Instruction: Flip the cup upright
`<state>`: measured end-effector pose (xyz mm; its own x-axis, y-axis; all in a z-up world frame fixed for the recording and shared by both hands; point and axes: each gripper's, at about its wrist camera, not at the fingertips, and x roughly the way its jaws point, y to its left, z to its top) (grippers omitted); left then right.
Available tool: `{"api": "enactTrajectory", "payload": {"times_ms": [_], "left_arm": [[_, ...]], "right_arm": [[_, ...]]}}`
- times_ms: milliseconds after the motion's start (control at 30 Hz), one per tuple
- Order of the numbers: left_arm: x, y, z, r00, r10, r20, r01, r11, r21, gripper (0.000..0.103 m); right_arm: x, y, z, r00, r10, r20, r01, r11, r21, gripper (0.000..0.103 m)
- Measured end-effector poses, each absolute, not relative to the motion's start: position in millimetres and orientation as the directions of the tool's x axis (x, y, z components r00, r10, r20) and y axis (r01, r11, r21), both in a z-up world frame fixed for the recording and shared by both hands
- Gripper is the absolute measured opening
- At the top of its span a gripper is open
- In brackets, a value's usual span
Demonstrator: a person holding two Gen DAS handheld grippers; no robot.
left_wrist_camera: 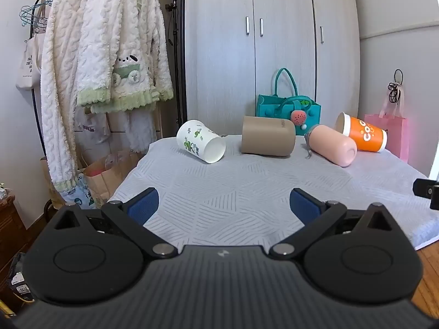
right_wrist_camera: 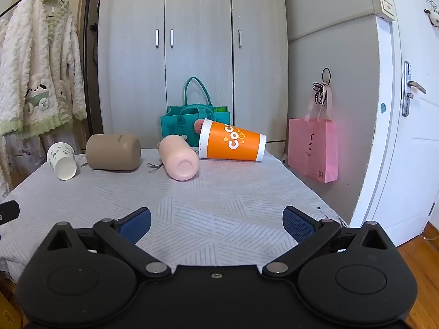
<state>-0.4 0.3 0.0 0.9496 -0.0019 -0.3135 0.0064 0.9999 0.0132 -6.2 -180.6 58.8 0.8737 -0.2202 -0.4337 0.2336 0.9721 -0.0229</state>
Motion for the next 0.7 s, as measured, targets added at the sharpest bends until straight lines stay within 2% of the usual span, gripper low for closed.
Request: {"api": "enactTrajectory", "payload": {"times_ms": [700], "left_arm": [[2.6, 1.5, -3.2, 0.945, -0.001, -0.327, 0.003, 1.000, 0.007, 0.103]], "right_arm": [[-3.5, -182.3, 58.2, 0.869, -0.219, -0.443, 0.235, 0.972, -0.021, 0.103]]}}
